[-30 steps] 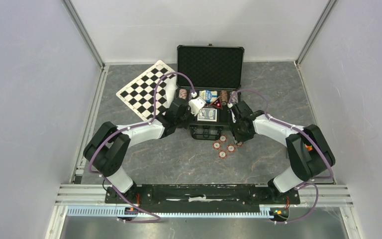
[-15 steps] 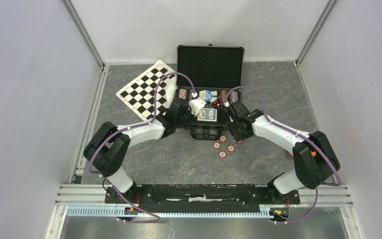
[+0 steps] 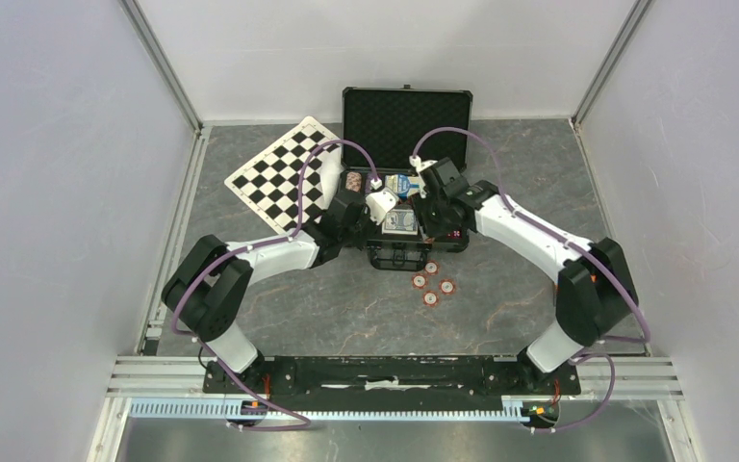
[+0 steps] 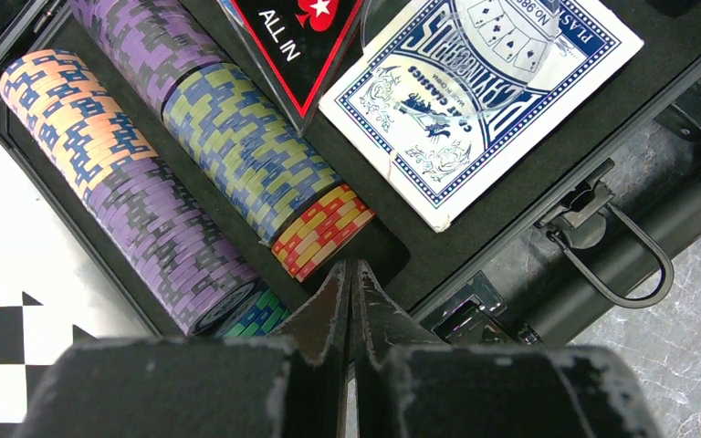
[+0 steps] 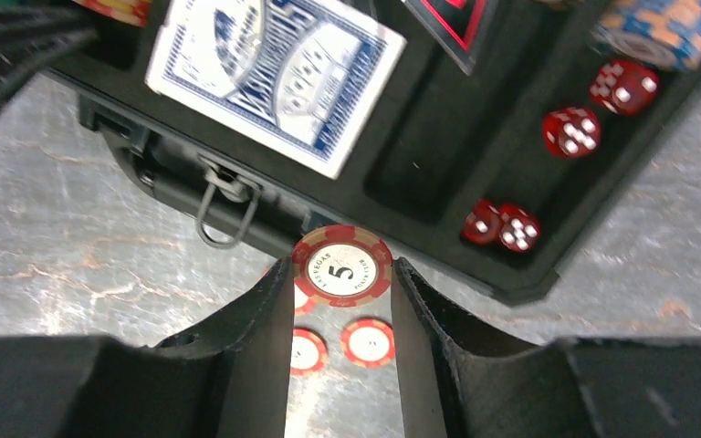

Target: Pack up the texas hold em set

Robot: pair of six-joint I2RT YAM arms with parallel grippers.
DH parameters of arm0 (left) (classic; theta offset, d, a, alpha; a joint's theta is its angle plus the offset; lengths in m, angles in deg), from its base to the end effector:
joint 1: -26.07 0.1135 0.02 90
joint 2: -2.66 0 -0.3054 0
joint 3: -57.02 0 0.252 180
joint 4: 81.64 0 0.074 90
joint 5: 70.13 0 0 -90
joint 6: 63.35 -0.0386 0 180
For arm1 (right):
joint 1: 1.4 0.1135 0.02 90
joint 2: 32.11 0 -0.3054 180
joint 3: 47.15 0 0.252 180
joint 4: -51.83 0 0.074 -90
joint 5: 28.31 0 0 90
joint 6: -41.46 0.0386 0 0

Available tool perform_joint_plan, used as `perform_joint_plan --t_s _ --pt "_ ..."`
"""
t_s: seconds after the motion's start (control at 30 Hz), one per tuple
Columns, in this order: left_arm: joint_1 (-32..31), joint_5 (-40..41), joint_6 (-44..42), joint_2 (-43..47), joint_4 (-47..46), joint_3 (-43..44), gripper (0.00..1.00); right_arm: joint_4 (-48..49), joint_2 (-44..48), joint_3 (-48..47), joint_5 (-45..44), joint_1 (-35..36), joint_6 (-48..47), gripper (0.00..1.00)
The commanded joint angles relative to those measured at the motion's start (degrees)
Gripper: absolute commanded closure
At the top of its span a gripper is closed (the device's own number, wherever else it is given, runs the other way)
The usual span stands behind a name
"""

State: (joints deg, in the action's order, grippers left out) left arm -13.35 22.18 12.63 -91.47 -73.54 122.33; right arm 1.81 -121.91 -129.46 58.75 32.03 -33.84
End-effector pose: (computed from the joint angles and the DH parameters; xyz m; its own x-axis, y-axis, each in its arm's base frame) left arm 0.2735 -0.2228 0.2290 -0.3025 0.5620 -0.7698 0.7039 0.6763 0.2172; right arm 0.2759 0.1797 0.2911 -0.8147 -0.2341 -0.5305 -0.3313 0.9388 0.0945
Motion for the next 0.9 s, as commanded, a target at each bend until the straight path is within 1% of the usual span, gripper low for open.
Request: perform_joint_plan --t_s 0.0,0.13,0.23,0.33,0.37,0.47,0.53,0.6,0.67,0.7,0.73,0.87 --pt "-0.3 -1.0 -0.7 -0.5 -0.6 1.7 0.93 3.1 -4.7 -5.8 5.2 1.5 1.5 0.6" --pt "-0.3 -0.6 -0.5 -0.4 -0.7 1.6 0.93 6.9 -7.5 -7.5 9.0 1.6 3.3 0.6" --pt "-0.3 -0.2 -0.3 -0.3 -1.1 1.3 0.93 11.2 -8.5 -6.7 10.4 1.6 5.4 0.6" --pt "-0.2 -0.1 -0.1 -0.5 -1.1 1.3 0.93 11.7 -8.7 -6.0 10.0 1.6 6.6 0.6" --pt "-0.3 0.0 -0.1 -0.6 -1.1 1.4 0.93 12.6 -7.7 -4.4 9.8 1.6 6.6 0.6" --pt "-0.2 0.3 -0.1 -0.6 -0.8 1.5 0.93 15.9 -2.1 1.9 9.1 1.6 5.6 0.54" --pt "-0.2 0.4 0.0 -0.4 -0.8 1.4 0.93 16.9 1.4 6.3 10.0 1.6 4.6 0.52" --pt "-0.1 0.3 0.1 -0.5 -0.8 1.4 0.93 18.3 6.0 12.2 9.7 1.8 3.5 0.47" --pt "-0.1 0.3 0.1 -0.7 -0.8 1.6 0.93 18.7 11.8 17.7 4.9 1.8 2.7 0.36" --pt "-0.1 0.2 0.1 -0.6 -0.8 1.6 0.93 18.6 15.5 20.1 1.1 1.8 2.2 0.28" --pt "-0.2 0.1 0.2 -0.7 -0.8 1.6 0.93 18.6 19.3 22.0 -1.9 1.7 1.3 0.23" --pt "-0.1 0.1 0.1 -0.8 -0.8 1.6 0.93 18.8 31.5 26.0 -9.1 1.7 -1.7 0.14"
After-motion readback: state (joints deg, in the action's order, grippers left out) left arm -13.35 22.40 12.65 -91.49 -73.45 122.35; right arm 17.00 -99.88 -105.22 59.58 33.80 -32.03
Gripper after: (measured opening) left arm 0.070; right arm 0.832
